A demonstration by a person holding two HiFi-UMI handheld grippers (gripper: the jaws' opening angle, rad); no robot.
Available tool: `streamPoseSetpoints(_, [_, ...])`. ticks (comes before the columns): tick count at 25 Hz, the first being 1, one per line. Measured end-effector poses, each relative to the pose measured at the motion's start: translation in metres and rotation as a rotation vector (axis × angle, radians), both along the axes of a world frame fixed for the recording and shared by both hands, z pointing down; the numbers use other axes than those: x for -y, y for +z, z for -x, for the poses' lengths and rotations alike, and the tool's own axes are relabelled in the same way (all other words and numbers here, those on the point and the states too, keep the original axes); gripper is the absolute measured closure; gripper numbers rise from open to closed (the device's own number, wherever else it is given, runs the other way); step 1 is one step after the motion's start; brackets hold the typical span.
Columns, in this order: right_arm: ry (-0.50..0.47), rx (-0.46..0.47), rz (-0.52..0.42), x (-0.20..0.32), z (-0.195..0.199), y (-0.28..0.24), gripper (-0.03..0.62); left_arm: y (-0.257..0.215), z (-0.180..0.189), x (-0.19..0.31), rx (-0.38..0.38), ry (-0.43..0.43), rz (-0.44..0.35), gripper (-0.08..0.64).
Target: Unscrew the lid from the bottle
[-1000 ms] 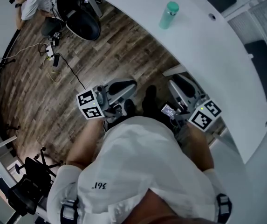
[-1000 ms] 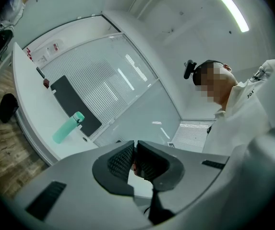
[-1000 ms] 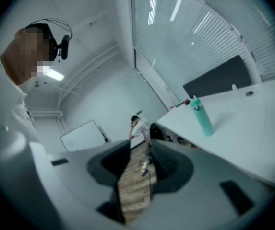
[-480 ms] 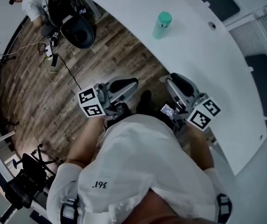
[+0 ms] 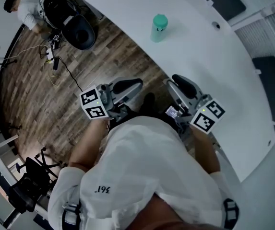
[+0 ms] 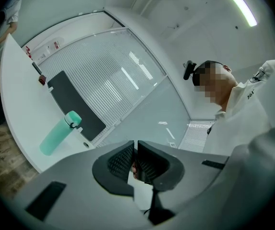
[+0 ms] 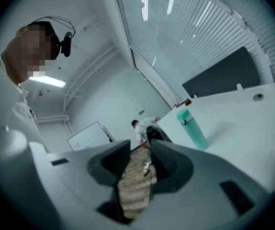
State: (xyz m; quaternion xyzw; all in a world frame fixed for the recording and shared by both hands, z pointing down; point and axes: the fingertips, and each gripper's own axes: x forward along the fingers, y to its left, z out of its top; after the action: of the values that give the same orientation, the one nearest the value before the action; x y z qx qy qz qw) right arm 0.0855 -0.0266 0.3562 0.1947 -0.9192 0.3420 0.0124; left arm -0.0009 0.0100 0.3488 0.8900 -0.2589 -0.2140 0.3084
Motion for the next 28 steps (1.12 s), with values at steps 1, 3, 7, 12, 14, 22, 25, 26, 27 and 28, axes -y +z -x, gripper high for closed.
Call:
streamPoseSetpoints(1, [0.001, 0.001, -0.003, -0.010, 0.007, -0.007, 0.462, -0.007, 0.007, -0.010, -0.001, 0.002, -0.003, 0.532])
streamPoseSetpoints(3, [0.005, 0.002, -0.006, -0.026, 0.017, -0.017, 0.462, -0.017, 0.017, -0.026, -0.003, 0.006, -0.007, 0.532])
streamPoseSetpoints(7, [0.009, 0.012, 0.011, 0.022, -0.017, 0.014, 0.462, 0.010, -0.018, 0.022, 0.005, 0.007, 0.007, 0.532])
streamPoseSetpoints(12, [0.018, 0.004, 0.022, 0.022, -0.009, 0.015, 0.462, 0.014, -0.010, 0.022, 0.005, 0.021, 0.022, 0.532])
streamPoseSetpoints(14, [0.029, -0.003, 0.019, 0.023, -0.002, 0.013, 0.462, 0.013, -0.001, 0.024, 0.002, 0.026, 0.023, 0.532])
streamPoseSetpoints(22, [0.123, -0.034, 0.004, 0.039, 0.022, 0.010, 0.462, 0.014, 0.031, 0.043, 0.010, 0.104, 0.021, 0.532])
streamPoseSetpoints(25, [0.159, -0.045, 0.000, 0.045, 0.031, 0.011, 0.462, 0.018, 0.043, 0.051, 0.023, 0.128, 0.021, 0.526])
streamPoseSetpoints(26, [0.170, -0.049, 0.000, 0.045, 0.031, 0.010, 0.462, 0.017, 0.043, 0.052, 0.029, 0.135, 0.020, 0.523])
streamPoseSetpoints(27, [0.178, -0.054, -0.001, 0.045, 0.030, 0.009, 0.462, 0.016, 0.043, 0.053, 0.035, 0.141, 0.018, 0.520])
streamPoseSetpoints(28, [0.186, -0.059, -0.002, 0.046, 0.030, 0.009, 0.462, 0.016, 0.043, 0.055, 0.039, 0.147, 0.016, 0.517])
